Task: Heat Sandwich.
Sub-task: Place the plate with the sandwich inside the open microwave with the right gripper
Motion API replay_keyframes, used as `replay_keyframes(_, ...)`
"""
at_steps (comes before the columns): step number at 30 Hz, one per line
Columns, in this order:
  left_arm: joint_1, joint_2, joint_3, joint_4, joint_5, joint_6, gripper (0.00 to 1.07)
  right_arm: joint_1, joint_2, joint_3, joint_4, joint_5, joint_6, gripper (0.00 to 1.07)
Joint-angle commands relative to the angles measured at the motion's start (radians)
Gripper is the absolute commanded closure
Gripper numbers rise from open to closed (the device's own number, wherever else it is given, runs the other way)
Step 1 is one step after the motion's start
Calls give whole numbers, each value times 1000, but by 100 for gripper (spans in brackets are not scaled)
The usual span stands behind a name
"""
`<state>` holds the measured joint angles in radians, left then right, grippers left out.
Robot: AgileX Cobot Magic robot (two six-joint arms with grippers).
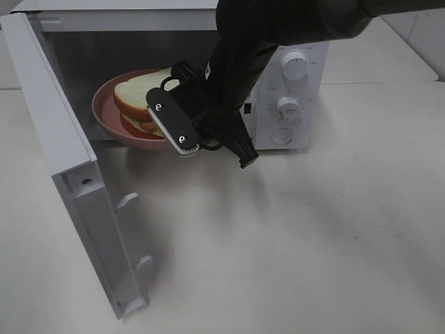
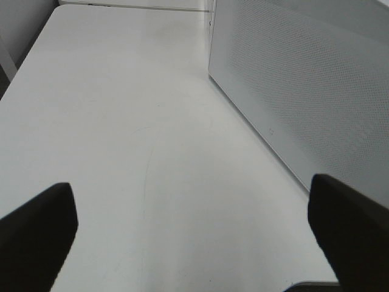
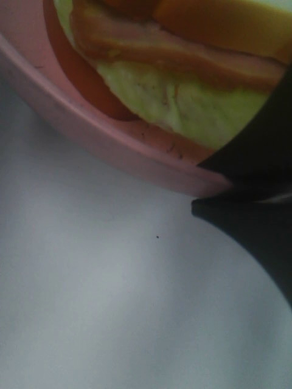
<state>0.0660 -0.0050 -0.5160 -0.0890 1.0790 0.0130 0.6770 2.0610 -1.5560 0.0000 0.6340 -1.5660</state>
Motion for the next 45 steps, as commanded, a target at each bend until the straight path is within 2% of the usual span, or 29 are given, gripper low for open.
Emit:
replay_keyframes(1, 2, -19, 2, -6, -10, 1, 9, -3, 26, -53, 8, 14, -3, 107)
replay_keyframes(25, 2, -19, 2, -6, -10, 1, 9, -3, 304, -522, -97, 144, 224, 106)
replay_keyframes(36, 2, -19, 2, -6, -10, 1, 9, -16, 393, -640, -98, 119, 266, 105)
replay_keyframes(45, 2, -19, 2, -6, -10, 1, 9, -35, 406, -643, -98, 96, 297, 102)
